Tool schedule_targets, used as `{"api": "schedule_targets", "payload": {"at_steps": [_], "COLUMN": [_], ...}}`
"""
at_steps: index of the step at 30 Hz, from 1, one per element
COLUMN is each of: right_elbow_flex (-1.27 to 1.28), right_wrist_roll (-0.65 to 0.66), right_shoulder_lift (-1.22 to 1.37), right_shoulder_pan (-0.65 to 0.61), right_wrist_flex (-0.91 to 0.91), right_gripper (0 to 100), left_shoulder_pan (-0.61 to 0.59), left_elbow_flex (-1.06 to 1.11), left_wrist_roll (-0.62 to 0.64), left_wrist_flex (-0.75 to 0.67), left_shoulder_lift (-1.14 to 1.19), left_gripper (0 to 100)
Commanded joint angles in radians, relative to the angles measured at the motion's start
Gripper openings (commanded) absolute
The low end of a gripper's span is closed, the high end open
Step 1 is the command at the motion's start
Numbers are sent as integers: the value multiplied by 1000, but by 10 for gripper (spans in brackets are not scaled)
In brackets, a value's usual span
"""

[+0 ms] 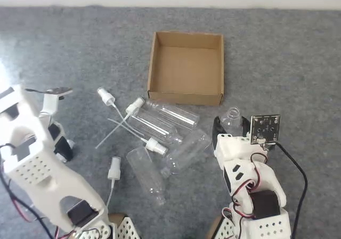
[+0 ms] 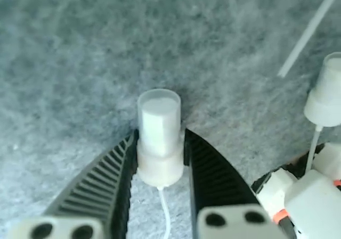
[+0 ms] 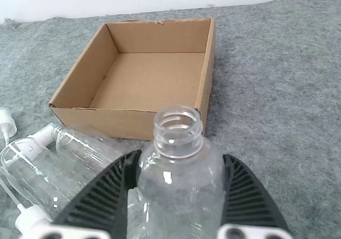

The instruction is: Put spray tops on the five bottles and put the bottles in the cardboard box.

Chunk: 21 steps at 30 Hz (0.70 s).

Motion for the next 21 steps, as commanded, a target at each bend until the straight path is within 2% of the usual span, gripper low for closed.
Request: {"api": "schedule_targets", "payload": {"at_steps": [1, 12, 21], "right_elbow_flex": [-11, -11, -11], "right_wrist_roll": [-5, -5, -5], "right_shoulder_lift": [-16, -16, -16], "right_shoulder_pan": [4, 4, 2], "right_wrist_flex": [-21, -21, -21], "right_gripper": [133, 133, 133], "left_shoulder_pan": [17, 17, 2], "left_elbow_flex": [-25, 74, 91], "left_wrist_roll": [-5, -3, -2], "left_wrist_flex": [41, 41, 40], "left_shoulder_lift": [-46, -399, -548], "left_gripper": [26, 28, 27]}}
